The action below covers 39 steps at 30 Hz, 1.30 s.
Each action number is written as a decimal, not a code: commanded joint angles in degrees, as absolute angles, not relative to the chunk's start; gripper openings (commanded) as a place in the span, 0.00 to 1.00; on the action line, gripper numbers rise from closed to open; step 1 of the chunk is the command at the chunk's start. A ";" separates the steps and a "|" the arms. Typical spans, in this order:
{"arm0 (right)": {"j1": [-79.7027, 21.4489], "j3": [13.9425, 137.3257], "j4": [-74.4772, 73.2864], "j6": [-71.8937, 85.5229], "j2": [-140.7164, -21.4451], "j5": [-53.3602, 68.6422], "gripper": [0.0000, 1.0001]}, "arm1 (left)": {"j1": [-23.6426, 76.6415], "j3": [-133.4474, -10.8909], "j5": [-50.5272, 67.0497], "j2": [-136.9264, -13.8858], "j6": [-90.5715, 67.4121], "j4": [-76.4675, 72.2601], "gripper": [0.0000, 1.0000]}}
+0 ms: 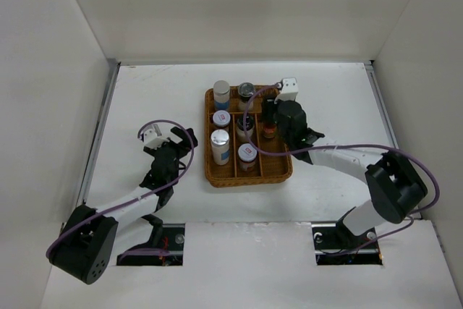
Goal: Organize the condiment bottles
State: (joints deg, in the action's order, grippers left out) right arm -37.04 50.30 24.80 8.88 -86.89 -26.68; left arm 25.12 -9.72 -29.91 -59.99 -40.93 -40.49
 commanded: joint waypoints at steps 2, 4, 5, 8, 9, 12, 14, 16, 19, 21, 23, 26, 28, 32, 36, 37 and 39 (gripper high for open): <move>-38.19 49.04 32.17 9.49 -85.96 -28.92 0.66 | 24.74 -11.42 -30.94 -59.59 -41.04 -42.19 1.00; -38.45 48.69 32.08 9.67 -85.08 -29.44 0.72 | 24.74 -11.78 -31.64 -59.68 -41.04 -41.57 1.00; -38.45 48.69 31.82 9.84 -84.64 -29.62 0.75 | 24.83 -11.86 -32.16 -59.68 -41.04 -41.22 1.00; -38.63 48.69 30.77 9.75 -82.19 -30.06 0.87 | 25.00 -12.04 -33.31 -58.72 -41.04 -39.73 1.00; -38.71 48.52 30.50 9.93 -80.87 -30.93 0.92 | 25.00 -12.04 -33.75 -58.36 -40.96 -39.38 1.00; -39.24 47.90 29.80 10.11 -76.13 -32.95 1.00 | 25.27 -12.13 -34.37 -58.01 -40.87 -39.29 1.00; -39.24 46.77 29.88 10.19 -72.53 -33.83 1.00 | 25.27 -12.22 -34.36 -57.92 -40.78 -39.11 1.00; -39.15 44.40 30.58 11.33 -68.31 -35.41 1.00 | 25.18 -12.57 -34.72 -58.09 -40.78 -38.59 1.00; -38.11 39.57 31.11 16.24 -63.12 -38.31 1.00 | 24.83 -13.01 -33.93 -59.23 -41.04 -38.15 1.00; -36.18 34.57 32.07 21.24 -59.70 -40.77 1.00 | 24.65 -13.45 -33.84 -60.64 -41.39 -37.88 1.00; -33.81 28.77 32.96 28.09 -56.27 -42.97 1.00 | 24.48 -13.88 -34.62 -61.69 -42.01 -36.40 1.00; -28.89 21.99 31.47 39.51 -52.48 -42.02 1.00 | 23.69 -15.11 -35.68 -62.66 -43.33 -32.45 1.00; -26.42 19.17 29.54 45.33 -51.33 -39.74 1.00 | 23.60 -15.90 -36.21 -62.84 -43.59 -30.68 1.00; -23.16 18.02 28.56 47.64 -53.17 -36.31 1.00 | 23.51 -16.35 -37.88 -61.70 -43.59 -27.17 1.00; -21.40 16.96 30.14 48.95 -55.45 -35.34 1.00 | 23.42 -17.31 -38.32 -60.47 -43.42 -24.00 1.00; -21.05 16.96 30.49 49.13 -56.15 -34.90 1.00 | 23.51 -17.31 -38.32 -60.29 -43.42 -23.99 1.00; -20.96 16.96 30.85 49.39 -56.69 -33.49 1.00 | 23.68 -17.66 -38.15 -60.38 -43.42 -24.08 1.00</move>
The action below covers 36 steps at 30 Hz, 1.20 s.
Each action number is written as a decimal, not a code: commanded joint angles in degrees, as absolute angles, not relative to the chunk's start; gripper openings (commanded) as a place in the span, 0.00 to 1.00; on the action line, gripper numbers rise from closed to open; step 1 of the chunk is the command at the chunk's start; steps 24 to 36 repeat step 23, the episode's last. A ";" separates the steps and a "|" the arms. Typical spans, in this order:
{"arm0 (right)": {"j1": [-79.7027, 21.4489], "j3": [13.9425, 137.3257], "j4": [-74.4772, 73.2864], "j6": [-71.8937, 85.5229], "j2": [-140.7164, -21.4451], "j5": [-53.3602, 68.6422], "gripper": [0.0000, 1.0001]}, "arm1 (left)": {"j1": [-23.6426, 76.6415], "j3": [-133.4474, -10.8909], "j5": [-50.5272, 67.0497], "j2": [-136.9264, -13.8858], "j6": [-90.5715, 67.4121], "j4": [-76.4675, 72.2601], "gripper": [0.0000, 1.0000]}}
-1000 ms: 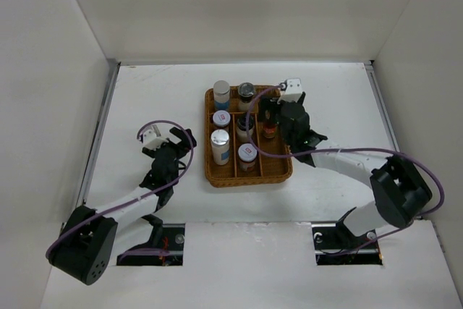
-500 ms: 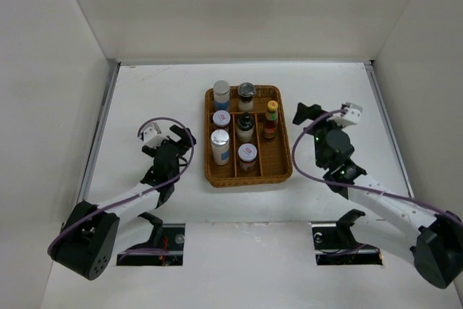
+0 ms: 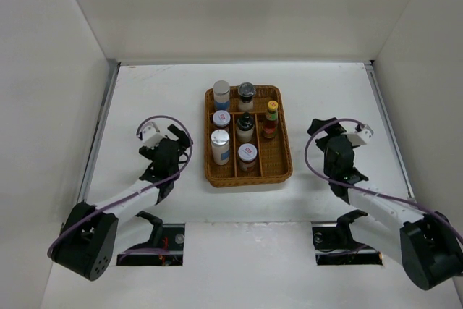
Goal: Organize the condiment bottles
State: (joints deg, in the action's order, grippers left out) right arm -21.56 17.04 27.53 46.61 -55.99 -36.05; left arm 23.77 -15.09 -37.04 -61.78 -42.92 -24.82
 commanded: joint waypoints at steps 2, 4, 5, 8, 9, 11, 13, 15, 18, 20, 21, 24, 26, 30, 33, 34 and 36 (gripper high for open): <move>-20.61 16.79 31.37 49.57 -57.04 -33.05 1.00 | 24.03 -18.10 -38.32 -60.82 -43.42 -24.17 1.00; -20.35 16.44 31.46 50.09 -56.95 -32.70 1.00 | 24.12 -18.28 -38.32 -61.52 -43.42 -24.52 1.00; -20.08 16.17 31.46 50.36 -56.61 -32.43 1.00 | 24.12 -18.46 -38.32 -62.05 -43.42 -24.96 1.00; -19.20 15.91 31.38 51.15 -56.51 -31.91 1.00 | 24.30 -19.16 -37.62 -63.45 -43.42 -25.49 1.00; -19.12 16.00 31.12 51.33 -56.69 -31.38 1.00 | 24.65 -19.33 -37.62 -63.89 -43.50 -25.49 1.00; -19.03 16.17 30.94 51.33 -56.86 -30.59 1.00 | 24.83 -19.60 -37.62 -64.86 -43.51 -25.93 1.00; -18.76 16.08 31.37 51.33 -57.04 -30.50 1.00 | 24.92 -20.47 -37.27 -65.48 -43.51 -25.58 1.00; -18.76 16.08 31.20 51.59 -57.13 -30.06 1.00 | 25.00 -20.48 -37.00 -65.39 -43.51 -26.01 1.00; -18.59 16.08 31.38 51.50 -57.13 -29.79 1.00 | 24.92 -20.39 -36.92 -65.56 -43.51 -26.46 1.00; -18.32 16.17 31.46 51.59 -57.83 -29.45 1.00 | 24.92 -21.27 -36.91 -65.83 -43.33 -25.41 1.00; -18.32 16.35 31.38 51.59 -58.18 -29.36 1.00 | 25.00 -21.36 -36.91 -65.83 -43.24 -24.97 1.00; -18.41 16.61 31.20 51.42 -58.36 -29.00 1.00 | 24.83 -21.36 -37.09 -66.09 -43.16 -24.87 1.00; -18.41 16.61 31.20 51.42 -58.36 -29.00 1.00 | 24.83 -21.36 -37.09 -66.09 -43.16 -24.87 1.00; -18.41 16.61 31.20 51.42 -58.36 -29.00 1.00 | 24.83 -21.36 -37.09 -66.09 -43.16 -24.87 1.00; -18.41 16.61 31.20 51.42 -58.36 -29.00 1.00 | 24.83 -21.36 -37.09 -66.09 -43.16 -24.87 1.00; -18.41 16.61 31.20 51.42 -58.36 -29.00 1.00 | 24.83 -21.36 -37.09 -66.09 -43.16 -24.87 1.00; -18.41 16.61 31.20 51.42 -58.36 -29.00 1.00 | 24.83 -21.36 -37.09 -66.09 -43.16 -24.87 1.00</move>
